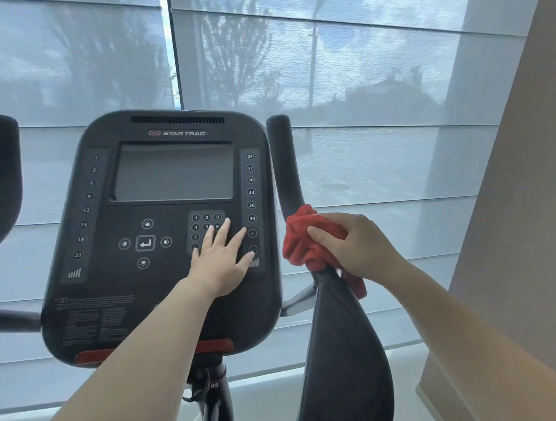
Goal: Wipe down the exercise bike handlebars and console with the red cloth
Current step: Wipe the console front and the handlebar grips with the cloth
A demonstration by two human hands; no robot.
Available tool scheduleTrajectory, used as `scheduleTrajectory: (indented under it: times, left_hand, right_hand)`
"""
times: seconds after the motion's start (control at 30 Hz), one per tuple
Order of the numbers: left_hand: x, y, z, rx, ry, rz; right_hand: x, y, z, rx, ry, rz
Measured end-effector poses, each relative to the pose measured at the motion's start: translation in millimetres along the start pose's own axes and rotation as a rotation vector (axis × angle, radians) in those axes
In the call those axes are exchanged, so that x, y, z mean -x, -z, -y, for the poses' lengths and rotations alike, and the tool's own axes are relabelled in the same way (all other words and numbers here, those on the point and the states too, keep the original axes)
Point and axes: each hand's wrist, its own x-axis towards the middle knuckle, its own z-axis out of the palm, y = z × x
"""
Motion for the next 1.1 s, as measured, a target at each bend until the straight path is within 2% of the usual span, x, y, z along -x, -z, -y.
scheduleTrajectory:
  times: [0.2, 0.3, 0.67, 0.83, 1.1]
  left_hand:
    - [2.5, 2.0, -0.5, 0.003, -0.008, 0.005]
    - [1.9, 3.9, 0.2, 0.007, -0.011, 0.000]
    - [-1.5, 1.4, 7.4, -0.052, -0.021, -0.012]
    - [-1.8, 3.1, 5.5, -0.047, -0.016, -0.004]
    - [-4.4, 0.1, 2.2, -0.034, 0.006, -0.007]
  right_hand:
    - [-7.4, -8.2, 3.6, 0.072, 0.036, -0.045]
    - [-17.2, -1.3, 6.2, 0.014, 0.030, -0.067]
    - [-86.8, 1.2, 51.4, -0.065, 0.248, -0.432]
    - [-117.5, -13.1, 52.5, 0.023, 0.202, -0.258]
    - [-99.1, -24.3, 26.0, 0.038, 0.197, -0.261]
